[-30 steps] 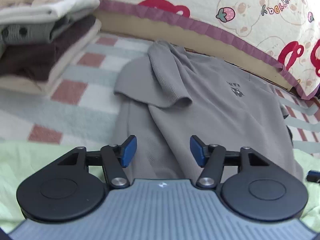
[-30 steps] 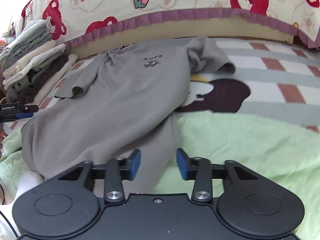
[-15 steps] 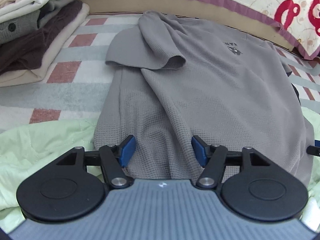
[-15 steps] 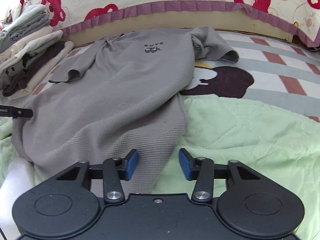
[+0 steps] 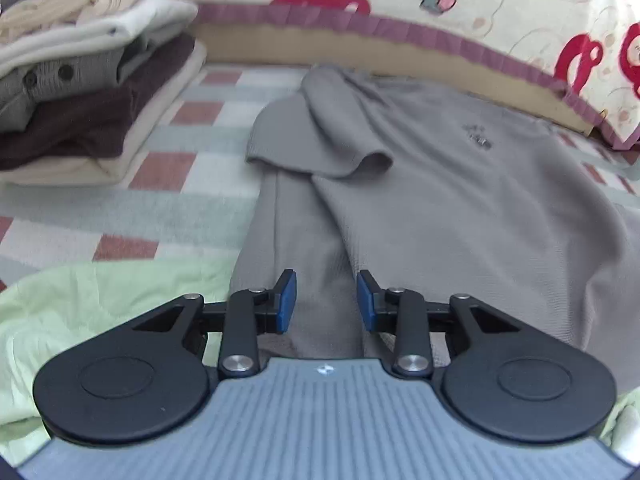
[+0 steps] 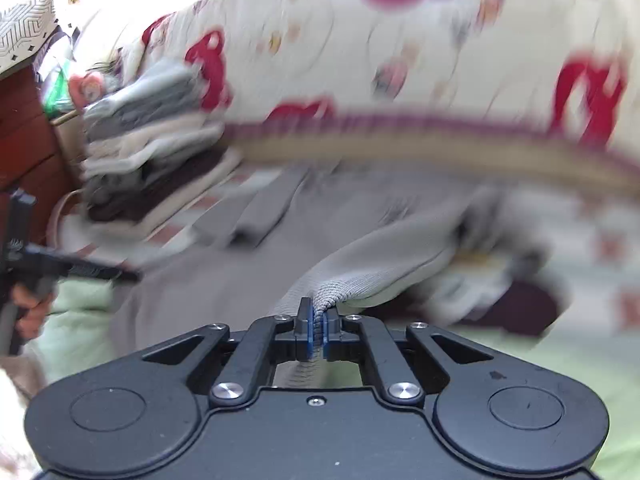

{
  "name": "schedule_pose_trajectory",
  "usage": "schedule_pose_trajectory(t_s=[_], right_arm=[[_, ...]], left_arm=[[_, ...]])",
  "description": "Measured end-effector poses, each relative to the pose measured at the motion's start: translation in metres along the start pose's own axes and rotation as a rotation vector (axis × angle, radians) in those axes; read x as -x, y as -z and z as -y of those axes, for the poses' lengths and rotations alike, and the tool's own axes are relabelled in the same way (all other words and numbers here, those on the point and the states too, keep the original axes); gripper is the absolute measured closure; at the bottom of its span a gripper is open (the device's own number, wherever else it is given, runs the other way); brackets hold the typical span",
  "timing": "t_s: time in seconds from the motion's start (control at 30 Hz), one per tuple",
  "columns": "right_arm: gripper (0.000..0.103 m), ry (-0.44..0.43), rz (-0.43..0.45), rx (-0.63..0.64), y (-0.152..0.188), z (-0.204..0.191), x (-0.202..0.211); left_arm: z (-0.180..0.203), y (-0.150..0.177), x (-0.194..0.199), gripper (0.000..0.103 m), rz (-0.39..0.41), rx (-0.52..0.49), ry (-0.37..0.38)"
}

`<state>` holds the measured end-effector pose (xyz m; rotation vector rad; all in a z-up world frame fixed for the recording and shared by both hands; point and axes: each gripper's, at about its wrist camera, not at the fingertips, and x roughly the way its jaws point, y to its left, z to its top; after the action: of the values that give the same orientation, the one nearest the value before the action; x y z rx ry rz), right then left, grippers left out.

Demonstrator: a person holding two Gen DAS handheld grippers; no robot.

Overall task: Fold clothes
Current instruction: 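Grasp the shirt hem with the right gripper and pull it straight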

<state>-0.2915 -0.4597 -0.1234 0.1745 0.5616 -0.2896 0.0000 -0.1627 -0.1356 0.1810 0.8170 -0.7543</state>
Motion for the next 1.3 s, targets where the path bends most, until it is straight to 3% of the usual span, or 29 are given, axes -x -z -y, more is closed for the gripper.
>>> schedule_pose_trajectory(t_s=[0.1,0.13,0.27,0.5,0.57,0.63,0.73,0.8,0.87,0.97,1.07,1.13,1.2,1.23,1.3], right_arm=[[0.098,0.371,-0.069,0.159,-0.002,0.010,-0.004],[0.098,0.441,-0.120,0.184,0.005,0.015,-0.012],[0.098,0.379,-0.239,0.063,0.027,0.033,-0.022],[0.097,0.372,-0.264,-0.081,0.048,0.051,-0.038],[0.097,0.364,-0.264,-0.105,0.049,0.054,-0.041],[0.096,0.354,-0.261,-0.112,0.049,0.054,-0.042],[0.095,0.340,-0.260,-0.122,0.049,0.055,-0.044],[0.095,0.331,-0.261,-0.128,0.049,0.055,-0.044],[0.095,0.322,-0.261,-0.129,0.048,0.055,-0.045],[0.095,0.309,-0.261,-0.125,0.046,0.054,-0.045],[0.095,0.293,-0.268,-0.127,0.043,0.056,-0.044],[0.095,0.296,-0.296,-0.122,0.040,0.055,-0.041],[0.094,0.280,-0.313,-0.084,0.033,0.049,-0.029],[0.093,0.253,-0.319,-0.077,0.032,0.046,-0.024],[0.093,0.223,-0.342,-0.063,0.033,0.042,-0.025]], left_arm=[[0.002,-0.002,0.000,0.071,-0.003,0.005,0.000],[0.003,-0.002,-0.001,0.071,-0.010,0.003,-0.004],[0.006,0.002,-0.003,0.065,-0.045,0.004,0.013],[0.015,0.007,-0.009,0.053,-0.070,0.003,0.122],[0.019,0.009,-0.011,0.044,-0.076,-0.012,0.143],[0.024,0.010,-0.017,0.035,-0.097,-0.024,0.146],[0.031,0.013,-0.033,0.034,-0.143,-0.042,0.105],[0.033,0.014,-0.041,0.040,-0.148,-0.048,0.078],[0.037,0.013,-0.042,0.093,-0.116,-0.097,0.048],[0.053,0.014,-0.027,0.097,-0.024,-0.242,0.005],[0.052,0.009,-0.003,0.098,0.058,-0.224,-0.018],[0.040,0.001,0.028,0.098,0.156,-0.145,-0.120],[0.011,-0.001,0.067,0.099,0.245,0.050,-0.109],[-0.001,0.001,0.077,0.099,0.256,0.120,-0.106],[-0.020,0.010,0.074,0.099,0.187,0.186,-0.105]])
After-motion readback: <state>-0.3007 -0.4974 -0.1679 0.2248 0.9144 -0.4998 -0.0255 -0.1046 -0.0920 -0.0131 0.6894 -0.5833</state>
